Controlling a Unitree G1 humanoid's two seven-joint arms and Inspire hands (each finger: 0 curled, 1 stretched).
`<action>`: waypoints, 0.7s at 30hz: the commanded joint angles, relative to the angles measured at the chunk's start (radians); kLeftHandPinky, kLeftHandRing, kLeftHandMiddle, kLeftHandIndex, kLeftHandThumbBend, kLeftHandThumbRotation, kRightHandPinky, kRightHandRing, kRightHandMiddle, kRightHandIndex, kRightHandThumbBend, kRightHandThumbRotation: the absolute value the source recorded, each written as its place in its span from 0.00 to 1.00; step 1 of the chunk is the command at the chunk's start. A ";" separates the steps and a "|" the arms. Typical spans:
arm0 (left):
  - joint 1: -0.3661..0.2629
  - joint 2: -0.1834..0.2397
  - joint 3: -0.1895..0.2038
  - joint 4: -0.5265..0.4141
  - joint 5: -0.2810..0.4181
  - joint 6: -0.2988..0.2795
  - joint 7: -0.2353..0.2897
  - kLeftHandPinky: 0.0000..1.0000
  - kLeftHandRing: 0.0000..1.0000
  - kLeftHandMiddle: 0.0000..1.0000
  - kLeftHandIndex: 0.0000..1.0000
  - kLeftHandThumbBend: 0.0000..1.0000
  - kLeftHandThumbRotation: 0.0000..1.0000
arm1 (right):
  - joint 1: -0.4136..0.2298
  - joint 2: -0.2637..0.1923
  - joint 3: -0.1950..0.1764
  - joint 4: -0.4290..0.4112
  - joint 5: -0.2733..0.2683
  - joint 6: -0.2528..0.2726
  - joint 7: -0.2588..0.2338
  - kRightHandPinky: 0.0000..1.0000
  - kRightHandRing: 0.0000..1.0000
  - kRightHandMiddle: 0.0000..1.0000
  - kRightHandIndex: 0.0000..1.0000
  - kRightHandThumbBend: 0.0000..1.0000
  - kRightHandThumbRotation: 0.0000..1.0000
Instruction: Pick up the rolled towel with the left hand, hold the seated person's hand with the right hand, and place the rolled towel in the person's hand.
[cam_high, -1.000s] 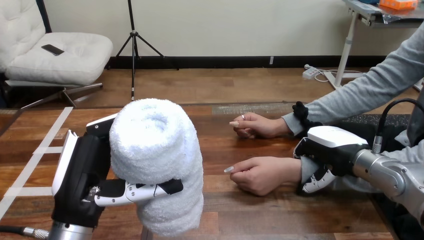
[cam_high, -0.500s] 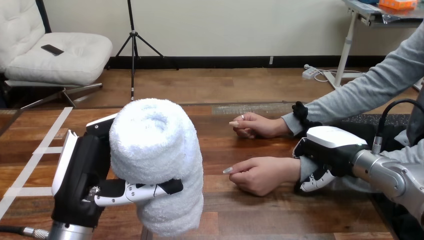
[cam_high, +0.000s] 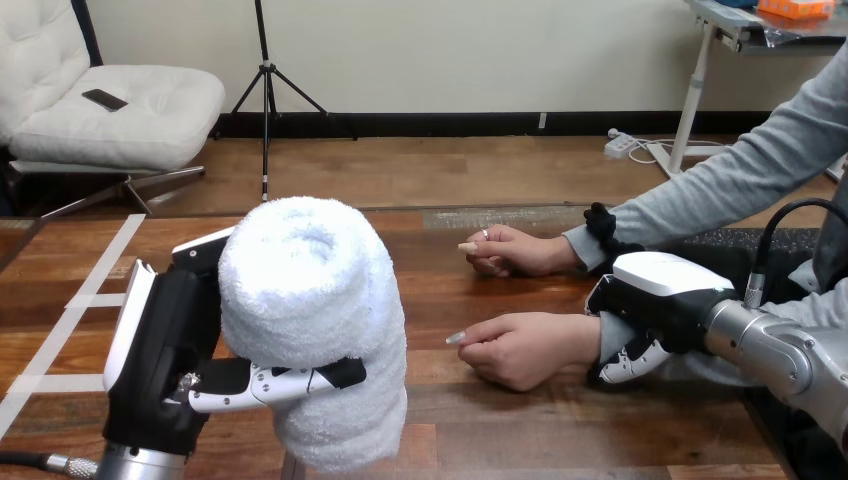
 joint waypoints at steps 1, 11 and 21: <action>-0.050 0.005 0.012 -0.051 -0.013 -0.024 0.008 0.21 0.27 0.33 0.35 0.63 0.00 | -0.042 0.006 -0.025 -0.007 0.023 -0.007 -0.034 0.27 0.31 0.37 0.37 0.57 0.17; -0.053 0.006 0.011 -0.046 -0.018 -0.029 0.004 0.20 0.26 0.32 0.35 0.63 0.00 | -0.038 0.006 -0.027 -0.008 0.025 -0.011 -0.049 0.26 0.30 0.36 0.36 0.59 0.16; -0.056 0.008 0.014 -0.041 -0.017 -0.035 0.002 0.20 0.26 0.32 0.35 0.63 0.00 | -0.036 0.008 -0.028 -0.004 0.026 -0.017 -0.073 0.23 0.27 0.33 0.33 0.60 0.15</action>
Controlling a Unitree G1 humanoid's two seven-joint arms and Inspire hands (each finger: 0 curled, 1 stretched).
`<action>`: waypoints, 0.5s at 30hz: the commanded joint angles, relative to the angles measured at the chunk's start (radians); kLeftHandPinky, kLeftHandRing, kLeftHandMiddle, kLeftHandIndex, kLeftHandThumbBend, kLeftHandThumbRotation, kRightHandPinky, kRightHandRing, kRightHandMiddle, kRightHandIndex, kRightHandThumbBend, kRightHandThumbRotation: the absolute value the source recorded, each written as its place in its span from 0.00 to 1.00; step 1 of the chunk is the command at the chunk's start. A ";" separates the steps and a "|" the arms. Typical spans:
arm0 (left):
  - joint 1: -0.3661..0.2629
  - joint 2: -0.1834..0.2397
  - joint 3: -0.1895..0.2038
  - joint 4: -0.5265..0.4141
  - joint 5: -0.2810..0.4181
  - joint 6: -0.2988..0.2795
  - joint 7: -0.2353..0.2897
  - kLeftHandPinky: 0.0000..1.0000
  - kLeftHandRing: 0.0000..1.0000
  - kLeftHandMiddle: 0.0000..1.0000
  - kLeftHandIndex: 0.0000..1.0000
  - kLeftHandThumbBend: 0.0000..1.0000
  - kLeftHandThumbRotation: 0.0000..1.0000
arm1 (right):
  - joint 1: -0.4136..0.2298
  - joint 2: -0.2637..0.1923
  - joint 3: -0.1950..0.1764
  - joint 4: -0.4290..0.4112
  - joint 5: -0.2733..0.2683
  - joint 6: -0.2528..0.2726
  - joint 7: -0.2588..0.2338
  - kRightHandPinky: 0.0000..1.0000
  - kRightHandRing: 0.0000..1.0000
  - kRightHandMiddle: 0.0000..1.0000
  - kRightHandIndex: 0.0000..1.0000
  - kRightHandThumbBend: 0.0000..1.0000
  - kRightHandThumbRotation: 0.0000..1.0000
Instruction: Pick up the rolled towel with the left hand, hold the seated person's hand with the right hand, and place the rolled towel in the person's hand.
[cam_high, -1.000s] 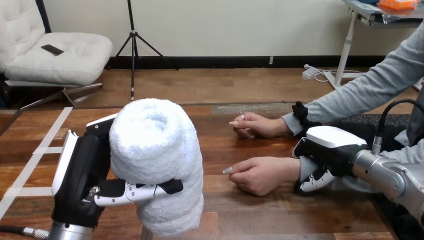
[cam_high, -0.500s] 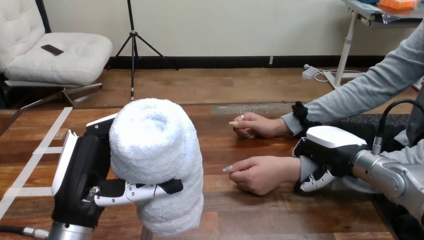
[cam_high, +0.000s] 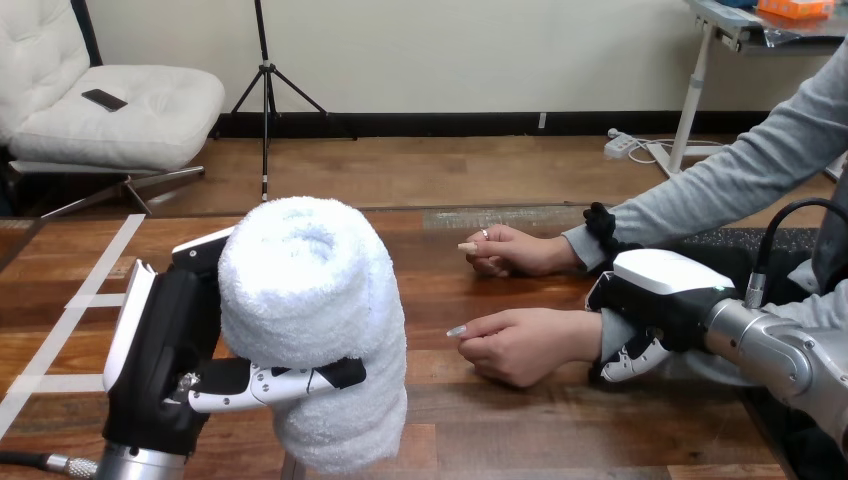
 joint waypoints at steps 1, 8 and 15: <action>-0.057 0.008 0.014 -0.041 -0.014 -0.035 0.004 0.20 0.26 0.32 0.35 0.63 0.00 | -0.039 0.008 -0.028 -0.004 0.025 -0.011 -0.041 0.23 0.27 0.32 0.32 0.60 0.15; -0.054 0.008 0.013 -0.047 -0.019 -0.027 0.003 0.20 0.26 0.33 0.35 0.63 0.00 | -0.039 0.007 -0.027 -0.007 0.025 -0.012 -0.044 0.21 0.25 0.31 0.31 0.60 0.15; -0.054 0.008 0.013 -0.047 -0.019 -0.027 0.004 0.21 0.26 0.33 0.35 0.63 0.00 | -0.040 0.007 -0.029 -0.008 0.028 -0.015 -0.041 0.21 0.25 0.32 0.32 0.60 0.14</action>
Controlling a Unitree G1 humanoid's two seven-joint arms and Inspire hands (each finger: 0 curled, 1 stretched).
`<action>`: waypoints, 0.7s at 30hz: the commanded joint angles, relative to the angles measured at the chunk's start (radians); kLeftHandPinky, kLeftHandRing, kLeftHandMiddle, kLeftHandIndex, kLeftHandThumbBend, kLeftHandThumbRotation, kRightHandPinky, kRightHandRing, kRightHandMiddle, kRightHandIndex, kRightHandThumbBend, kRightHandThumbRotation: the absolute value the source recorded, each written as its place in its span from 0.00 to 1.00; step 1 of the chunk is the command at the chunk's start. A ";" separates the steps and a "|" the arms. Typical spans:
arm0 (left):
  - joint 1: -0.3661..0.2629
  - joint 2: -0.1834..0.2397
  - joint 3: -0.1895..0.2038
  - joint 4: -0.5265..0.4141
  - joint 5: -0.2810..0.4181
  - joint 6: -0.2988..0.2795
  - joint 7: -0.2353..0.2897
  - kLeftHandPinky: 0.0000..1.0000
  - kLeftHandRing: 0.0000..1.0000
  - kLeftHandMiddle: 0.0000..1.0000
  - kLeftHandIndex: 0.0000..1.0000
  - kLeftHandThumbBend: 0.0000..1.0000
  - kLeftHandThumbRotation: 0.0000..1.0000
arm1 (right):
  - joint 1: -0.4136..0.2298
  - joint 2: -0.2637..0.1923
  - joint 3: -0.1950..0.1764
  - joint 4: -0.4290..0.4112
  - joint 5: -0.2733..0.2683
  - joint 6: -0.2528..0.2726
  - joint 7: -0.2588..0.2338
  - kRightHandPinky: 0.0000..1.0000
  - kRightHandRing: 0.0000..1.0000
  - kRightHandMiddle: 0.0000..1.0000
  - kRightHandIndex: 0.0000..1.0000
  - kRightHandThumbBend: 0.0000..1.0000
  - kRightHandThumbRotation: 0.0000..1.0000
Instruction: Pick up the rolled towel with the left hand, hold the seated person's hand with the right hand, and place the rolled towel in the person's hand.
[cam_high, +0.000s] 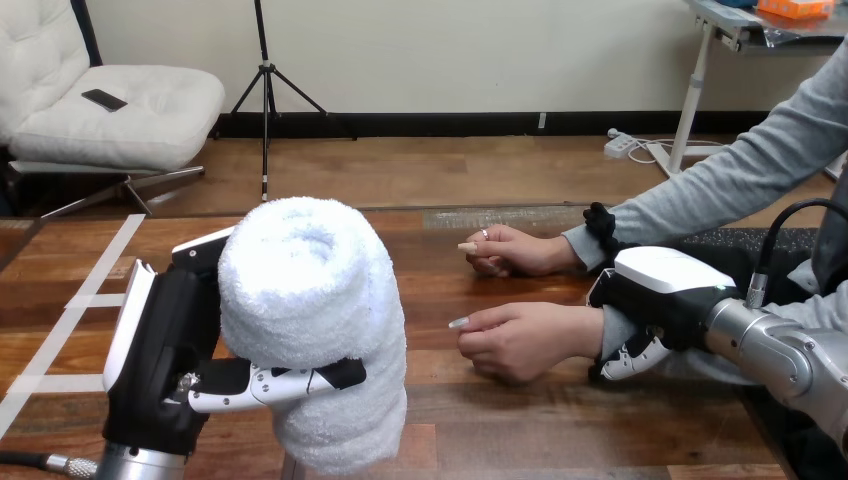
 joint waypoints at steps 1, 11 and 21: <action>-0.055 0.008 0.013 -0.046 -0.019 -0.027 0.003 0.21 0.26 0.33 0.35 0.63 0.00 | -0.041 0.007 -0.029 -0.009 0.028 -0.015 -0.030 0.21 0.25 0.32 0.32 0.60 0.14; -0.057 0.007 0.012 -0.040 -0.018 -0.034 0.002 0.20 0.26 0.33 0.35 0.63 0.00 | -0.042 0.005 -0.030 -0.014 0.033 -0.010 -0.020 0.22 0.27 0.33 0.33 0.59 0.13; -0.057 0.009 0.010 -0.039 -0.026 -0.032 -0.004 0.20 0.26 0.33 0.35 0.62 0.00 | -0.040 0.003 -0.037 -0.018 0.046 -0.014 -0.015 0.24 0.28 0.34 0.34 0.59 0.15</action>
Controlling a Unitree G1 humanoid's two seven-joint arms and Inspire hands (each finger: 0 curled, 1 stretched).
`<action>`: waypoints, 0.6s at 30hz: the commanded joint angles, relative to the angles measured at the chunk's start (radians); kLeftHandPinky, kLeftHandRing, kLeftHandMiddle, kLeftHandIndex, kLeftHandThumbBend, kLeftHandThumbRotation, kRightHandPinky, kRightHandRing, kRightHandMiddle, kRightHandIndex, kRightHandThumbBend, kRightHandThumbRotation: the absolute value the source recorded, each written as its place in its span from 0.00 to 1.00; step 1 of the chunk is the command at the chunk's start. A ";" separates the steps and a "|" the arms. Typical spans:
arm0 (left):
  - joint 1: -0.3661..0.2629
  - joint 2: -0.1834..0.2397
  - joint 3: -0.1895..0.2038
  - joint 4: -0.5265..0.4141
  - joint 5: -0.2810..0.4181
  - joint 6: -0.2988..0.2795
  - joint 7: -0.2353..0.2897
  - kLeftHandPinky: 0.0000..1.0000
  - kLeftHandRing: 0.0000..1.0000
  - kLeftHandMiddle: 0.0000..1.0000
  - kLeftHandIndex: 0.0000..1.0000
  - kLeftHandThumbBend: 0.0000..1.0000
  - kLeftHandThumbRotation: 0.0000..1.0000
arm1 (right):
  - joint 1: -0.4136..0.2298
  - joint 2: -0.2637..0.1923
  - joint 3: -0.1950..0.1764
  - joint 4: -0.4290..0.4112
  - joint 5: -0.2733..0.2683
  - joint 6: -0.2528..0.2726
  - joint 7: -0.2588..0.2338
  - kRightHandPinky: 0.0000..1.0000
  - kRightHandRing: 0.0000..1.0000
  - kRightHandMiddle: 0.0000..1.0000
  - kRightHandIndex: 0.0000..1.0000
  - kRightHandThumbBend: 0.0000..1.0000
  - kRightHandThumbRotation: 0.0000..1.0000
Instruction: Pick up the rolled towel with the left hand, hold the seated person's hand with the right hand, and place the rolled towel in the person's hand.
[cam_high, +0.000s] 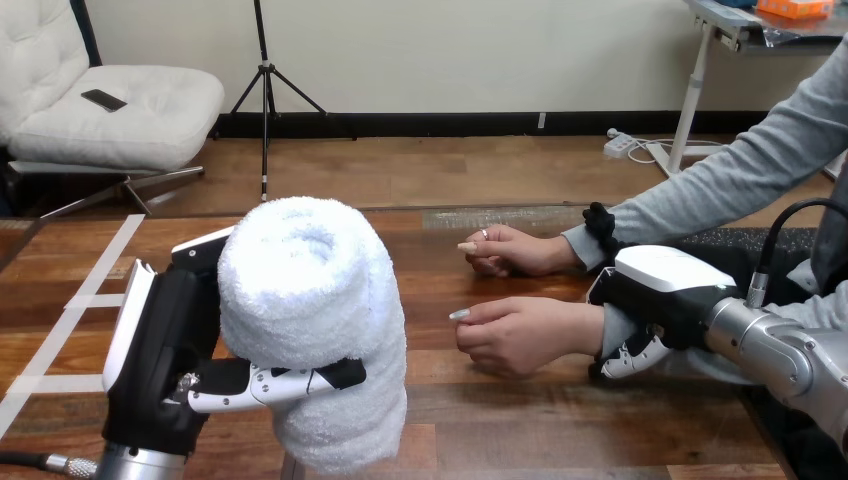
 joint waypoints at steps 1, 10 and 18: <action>-0.057 0.009 0.010 -0.039 -0.021 -0.029 -0.001 0.21 0.26 0.33 0.35 0.62 0.00 | -0.040 0.003 -0.036 -0.018 0.034 -0.016 -0.016 0.24 0.28 0.34 0.34 0.59 0.14; -0.060 0.009 0.011 -0.030 -0.020 -0.035 -0.003 0.21 0.26 0.33 0.35 0.61 0.00 | -0.035 0.001 -0.046 -0.019 0.063 -0.041 -0.007 0.23 0.27 0.33 0.33 0.59 0.13; -0.060 0.005 0.012 -0.032 -0.016 -0.031 0.002 0.21 0.26 0.33 0.35 0.62 0.00 | -0.034 -0.003 -0.058 -0.028 0.082 -0.048 -0.001 0.21 0.26 0.32 0.32 0.59 0.13</action>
